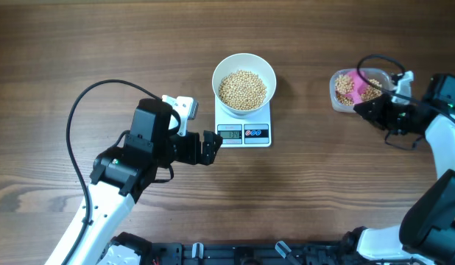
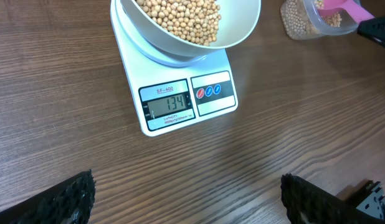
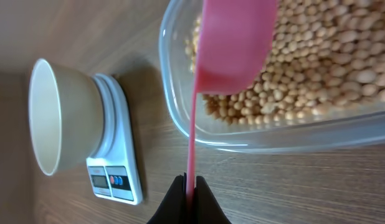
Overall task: Scoop item into bowl and weigh 150g on scale
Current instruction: 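Dip the scoop into the soybeans and lift a scoopful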
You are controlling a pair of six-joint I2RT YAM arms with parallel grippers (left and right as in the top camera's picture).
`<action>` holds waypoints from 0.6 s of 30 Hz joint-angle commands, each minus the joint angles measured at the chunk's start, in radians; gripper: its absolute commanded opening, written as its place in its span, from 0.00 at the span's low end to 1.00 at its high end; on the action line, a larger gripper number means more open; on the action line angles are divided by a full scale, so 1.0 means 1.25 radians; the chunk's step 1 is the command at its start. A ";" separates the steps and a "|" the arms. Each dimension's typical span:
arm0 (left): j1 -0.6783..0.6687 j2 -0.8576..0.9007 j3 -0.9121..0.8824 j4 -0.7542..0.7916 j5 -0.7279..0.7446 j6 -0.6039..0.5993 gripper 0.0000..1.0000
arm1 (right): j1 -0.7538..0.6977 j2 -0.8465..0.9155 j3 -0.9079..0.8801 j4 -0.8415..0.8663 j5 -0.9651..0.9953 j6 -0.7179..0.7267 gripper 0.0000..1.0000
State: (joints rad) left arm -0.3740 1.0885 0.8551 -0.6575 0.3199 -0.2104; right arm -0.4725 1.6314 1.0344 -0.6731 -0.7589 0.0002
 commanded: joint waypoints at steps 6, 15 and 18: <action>-0.003 0.000 -0.003 0.002 0.003 0.013 1.00 | -0.093 0.028 -0.009 0.000 -0.173 0.000 0.04; -0.003 0.000 -0.003 0.002 0.003 0.013 1.00 | -0.205 0.028 -0.009 -0.024 -0.386 0.001 0.04; -0.003 0.000 -0.003 0.002 0.003 0.013 1.00 | -0.222 0.028 -0.009 -0.050 -0.402 -0.002 0.04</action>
State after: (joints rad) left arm -0.3740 1.0885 0.8551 -0.6571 0.3199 -0.2104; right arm -0.7357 1.6569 1.0344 -0.7189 -1.1603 0.0032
